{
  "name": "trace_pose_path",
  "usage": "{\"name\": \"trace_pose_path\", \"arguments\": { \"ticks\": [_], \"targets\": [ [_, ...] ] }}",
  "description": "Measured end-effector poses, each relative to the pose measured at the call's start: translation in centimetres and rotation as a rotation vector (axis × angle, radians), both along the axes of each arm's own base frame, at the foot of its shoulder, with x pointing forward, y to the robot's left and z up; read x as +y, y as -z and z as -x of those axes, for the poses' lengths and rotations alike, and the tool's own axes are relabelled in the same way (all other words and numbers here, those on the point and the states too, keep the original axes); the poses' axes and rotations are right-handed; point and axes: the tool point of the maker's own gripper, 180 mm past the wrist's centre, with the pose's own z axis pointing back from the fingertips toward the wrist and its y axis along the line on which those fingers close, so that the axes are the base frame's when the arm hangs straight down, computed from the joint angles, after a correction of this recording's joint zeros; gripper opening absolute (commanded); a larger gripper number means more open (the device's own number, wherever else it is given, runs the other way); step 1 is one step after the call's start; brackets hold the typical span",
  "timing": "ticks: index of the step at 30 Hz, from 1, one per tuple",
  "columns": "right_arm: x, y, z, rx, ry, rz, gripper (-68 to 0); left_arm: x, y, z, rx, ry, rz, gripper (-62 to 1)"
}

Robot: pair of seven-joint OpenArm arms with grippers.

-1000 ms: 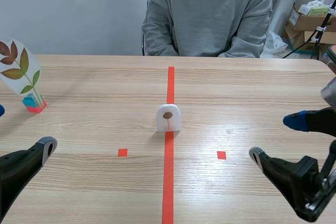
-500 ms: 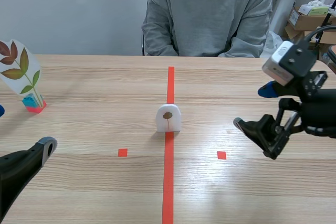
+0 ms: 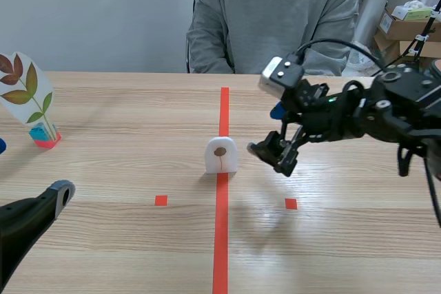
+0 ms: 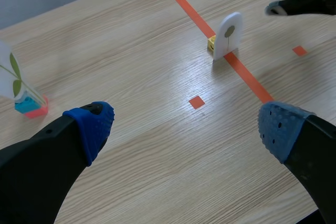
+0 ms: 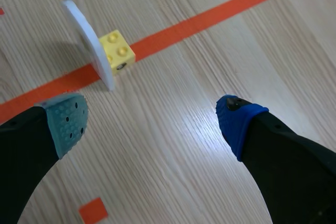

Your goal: Do the leaf sorting experiment

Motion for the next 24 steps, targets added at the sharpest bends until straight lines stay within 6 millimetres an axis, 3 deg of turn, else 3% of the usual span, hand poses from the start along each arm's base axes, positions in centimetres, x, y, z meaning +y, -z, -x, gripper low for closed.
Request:
{"name": "trace_pose_path", "arguments": {
  "ticks": [6,10,14,19,24],
  "targets": [
    [4.6,1.4,0.2,0.029,-0.063,-0.034,-17.5,0.0,0.0,0.0,0.0,-0.005,0.004,-2.2],
    [6.5,2.6,0.8,0.052,-0.079,-0.055,-17.5,0.0,0.0,0.0,0.0,-0.005,0.004,-2.2],
    [7.2,4.2,1.4,0.082,-0.08,-0.053,-17.5,0.0,0.0,0.0,0.0,-0.005,0.004,-2.2],
    [7.6,4.7,1.7,0.091,-0.08,-0.056,-17.7,0.0,0.0,0.0,0.0,-0.005,0.004,-2.2],
    [7.5,4.7,1.7,0.091,-0.079,-0.054,-30.5,0.0,0.0,0.0,0.0,-0.005,0.004,-2.2]
  ]
}}
